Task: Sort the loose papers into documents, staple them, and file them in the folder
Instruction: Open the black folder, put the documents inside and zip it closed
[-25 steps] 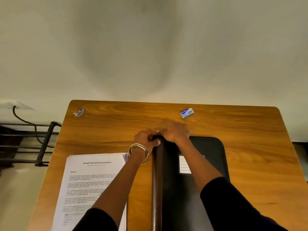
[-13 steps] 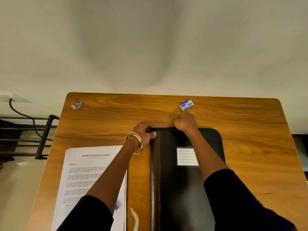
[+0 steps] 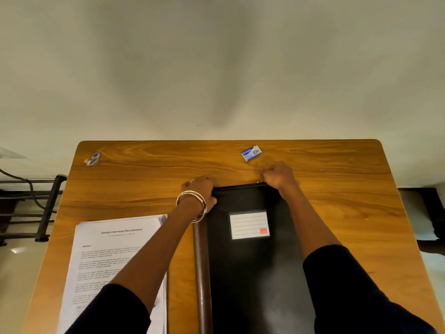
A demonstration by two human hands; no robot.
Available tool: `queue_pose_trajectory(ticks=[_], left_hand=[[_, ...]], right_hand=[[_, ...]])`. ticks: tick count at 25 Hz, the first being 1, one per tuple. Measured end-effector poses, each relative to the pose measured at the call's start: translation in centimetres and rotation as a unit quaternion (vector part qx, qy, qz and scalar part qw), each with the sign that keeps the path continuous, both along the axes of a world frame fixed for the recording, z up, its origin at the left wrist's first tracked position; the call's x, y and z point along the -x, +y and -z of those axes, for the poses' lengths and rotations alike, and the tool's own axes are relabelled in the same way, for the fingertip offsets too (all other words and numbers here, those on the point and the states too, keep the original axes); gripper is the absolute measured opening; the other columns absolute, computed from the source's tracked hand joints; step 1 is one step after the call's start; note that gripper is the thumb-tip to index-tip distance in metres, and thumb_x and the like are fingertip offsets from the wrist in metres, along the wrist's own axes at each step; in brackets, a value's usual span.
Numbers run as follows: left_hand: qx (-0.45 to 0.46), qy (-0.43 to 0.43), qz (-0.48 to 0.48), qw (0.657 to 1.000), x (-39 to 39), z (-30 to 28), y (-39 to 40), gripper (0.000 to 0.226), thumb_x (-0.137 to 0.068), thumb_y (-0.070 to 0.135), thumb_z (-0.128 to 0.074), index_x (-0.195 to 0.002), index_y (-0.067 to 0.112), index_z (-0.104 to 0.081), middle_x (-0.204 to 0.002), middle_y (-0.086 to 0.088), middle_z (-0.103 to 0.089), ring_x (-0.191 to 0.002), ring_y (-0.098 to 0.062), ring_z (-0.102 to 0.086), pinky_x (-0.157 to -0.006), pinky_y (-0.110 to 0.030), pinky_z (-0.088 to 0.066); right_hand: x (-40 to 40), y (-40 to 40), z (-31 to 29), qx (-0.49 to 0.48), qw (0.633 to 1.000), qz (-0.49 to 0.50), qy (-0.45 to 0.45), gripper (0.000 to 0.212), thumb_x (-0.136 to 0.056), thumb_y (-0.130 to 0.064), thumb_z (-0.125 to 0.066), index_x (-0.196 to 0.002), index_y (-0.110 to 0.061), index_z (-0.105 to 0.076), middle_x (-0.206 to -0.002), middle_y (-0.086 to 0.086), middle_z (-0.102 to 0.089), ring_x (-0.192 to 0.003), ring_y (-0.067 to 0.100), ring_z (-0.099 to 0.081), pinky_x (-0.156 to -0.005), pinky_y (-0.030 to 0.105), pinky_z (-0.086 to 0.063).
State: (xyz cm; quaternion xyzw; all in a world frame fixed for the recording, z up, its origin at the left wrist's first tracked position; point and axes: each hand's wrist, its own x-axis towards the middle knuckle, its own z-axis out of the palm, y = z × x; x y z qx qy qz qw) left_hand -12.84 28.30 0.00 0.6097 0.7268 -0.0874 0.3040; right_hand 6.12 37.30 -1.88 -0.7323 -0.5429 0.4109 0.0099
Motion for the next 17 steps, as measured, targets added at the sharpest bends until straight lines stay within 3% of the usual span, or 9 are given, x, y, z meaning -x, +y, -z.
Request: queue_pose_trajectory(ticks=[4,6,8,11,14,17], left_hand=[[0.019,-0.024,0.012,0.999,-1.9,-0.7,1.2,0.047,-0.083,0.048,-0.058,-0.127,0.033,-0.049,-0.13,0.002,-0.052,-0.124,-0.027,-0.044,-0.106,-0.056,-0.025],[0.006,-0.05,0.047,0.998,-4.4,-0.6,1.9,0.055,-0.081,0.053,-0.058,-0.131,0.034,-0.045,-0.135,0.001,-0.047,-0.127,-0.028,-0.04,-0.107,-0.057,-0.023],[-0.008,-0.044,0.056,0.997,-6.7,-0.3,2.1,0.056,-0.082,0.045,-0.061,-0.133,0.031,-0.043,-0.138,-0.003,-0.041,-0.128,-0.03,-0.037,-0.107,-0.053,-0.022],[-0.023,-0.067,-0.017,0.997,-7.9,0.2,2.2,0.049,-0.083,0.03,-0.066,-0.128,0.025,-0.048,-0.137,-0.005,-0.04,-0.128,-0.029,-0.037,-0.107,-0.05,-0.026],[-0.028,-0.069,-0.039,0.996,-7.9,0.1,2.1,0.045,-0.084,0.025,-0.064,-0.126,0.023,-0.047,-0.138,-0.004,-0.04,-0.129,-0.028,-0.036,-0.108,-0.051,-0.024],[-0.013,-0.034,-0.042,0.998,-8.3,-0.3,2.3,0.044,-0.086,0.029,-0.061,-0.127,0.029,-0.045,-0.14,-0.005,-0.04,-0.133,-0.032,-0.031,-0.11,-0.059,-0.018]], right_hand=[[-0.7,0.4,-0.2,0.018,0.997,0.042,0.057,0.021,-0.072,-0.028,-0.056,-0.084,-0.011,-0.061,-0.094,0.01,-0.065,-0.096,0.033,-0.062,-0.082,0.041,-0.05],[-0.3,0.5,-0.2,0.033,0.995,0.046,0.079,0.029,-0.068,-0.027,-0.055,-0.087,-0.007,-0.064,-0.095,0.011,-0.067,-0.094,0.031,-0.063,-0.084,0.042,-0.052],[-0.3,0.7,-0.2,0.031,0.996,0.029,0.076,0.033,-0.063,-0.03,-0.053,-0.086,-0.008,-0.063,-0.095,0.013,-0.067,-0.095,0.034,-0.063,-0.089,0.049,-0.051],[-1.9,0.8,-0.2,0.004,0.998,0.035,0.056,0.022,-0.074,-0.027,-0.056,-0.087,-0.009,-0.061,-0.1,0.016,-0.065,-0.099,0.036,-0.062,-0.086,0.046,-0.05],[-4.8,0.6,0.2,-0.019,0.993,0.107,0.051,0.009,-0.075,-0.019,-0.057,-0.074,-0.01,-0.06,-0.087,0.013,-0.062,-0.081,0.031,-0.06,-0.066,0.031,-0.046],[-6.1,-0.3,0.9,-0.014,0.977,0.202,0.066,0.022,-0.064,-0.025,-0.055,-0.076,-0.01,-0.065,-0.086,0.016,-0.065,-0.073,0.031,-0.062,-0.06,0.034,-0.048]])
